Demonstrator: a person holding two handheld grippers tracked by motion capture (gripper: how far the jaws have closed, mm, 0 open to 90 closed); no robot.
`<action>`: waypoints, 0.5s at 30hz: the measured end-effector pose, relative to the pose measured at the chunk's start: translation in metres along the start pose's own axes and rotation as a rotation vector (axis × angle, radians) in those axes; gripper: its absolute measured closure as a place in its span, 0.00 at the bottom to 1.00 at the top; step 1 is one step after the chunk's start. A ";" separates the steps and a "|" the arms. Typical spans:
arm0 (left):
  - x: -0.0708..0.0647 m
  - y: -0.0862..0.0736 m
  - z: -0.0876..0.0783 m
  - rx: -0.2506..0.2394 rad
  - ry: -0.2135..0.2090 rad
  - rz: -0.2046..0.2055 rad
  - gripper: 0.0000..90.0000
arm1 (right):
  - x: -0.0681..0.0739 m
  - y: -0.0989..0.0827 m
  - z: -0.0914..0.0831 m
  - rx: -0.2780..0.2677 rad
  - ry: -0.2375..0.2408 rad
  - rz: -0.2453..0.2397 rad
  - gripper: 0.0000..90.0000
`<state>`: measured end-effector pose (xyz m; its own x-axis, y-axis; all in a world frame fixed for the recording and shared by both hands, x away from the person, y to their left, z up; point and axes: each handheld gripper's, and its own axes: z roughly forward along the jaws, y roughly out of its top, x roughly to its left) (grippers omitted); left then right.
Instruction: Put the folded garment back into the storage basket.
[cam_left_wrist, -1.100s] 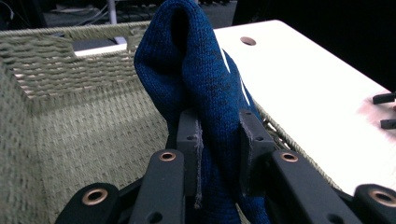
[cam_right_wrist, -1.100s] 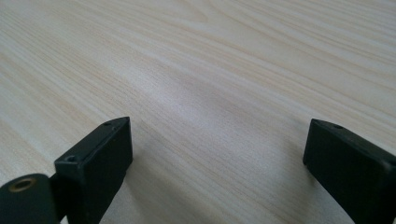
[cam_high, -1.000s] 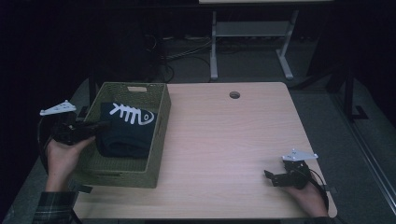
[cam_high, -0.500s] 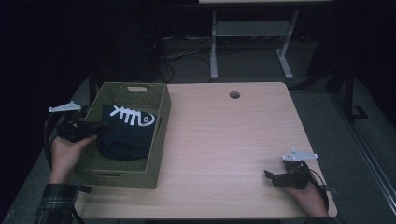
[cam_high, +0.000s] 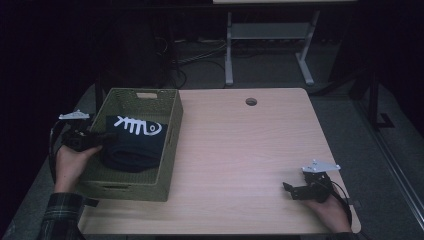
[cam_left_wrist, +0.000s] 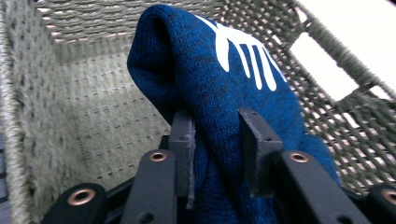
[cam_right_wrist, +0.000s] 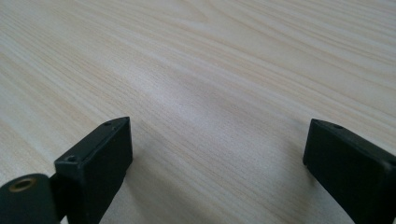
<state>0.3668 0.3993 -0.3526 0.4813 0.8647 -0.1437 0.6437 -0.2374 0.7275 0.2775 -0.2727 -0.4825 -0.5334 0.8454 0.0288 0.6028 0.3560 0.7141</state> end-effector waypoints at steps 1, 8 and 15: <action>0.000 0.000 0.000 0.003 0.006 0.002 0.70 | 0.000 0.000 0.000 0.000 0.000 0.000 0.09; 0.003 0.001 0.003 0.021 0.059 0.013 0.62 | 0.000 0.000 0.000 0.000 0.000 0.000 0.09; 0.007 0.000 0.003 0.039 0.130 0.000 0.51 | 0.000 0.000 0.000 0.000 0.000 0.000 0.09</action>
<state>0.3714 0.4041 -0.3556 0.4017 0.9142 -0.0542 0.6677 -0.2519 0.7005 0.2775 -0.2727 -0.4825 -0.5334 0.8454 0.0287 0.6027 0.3560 0.7142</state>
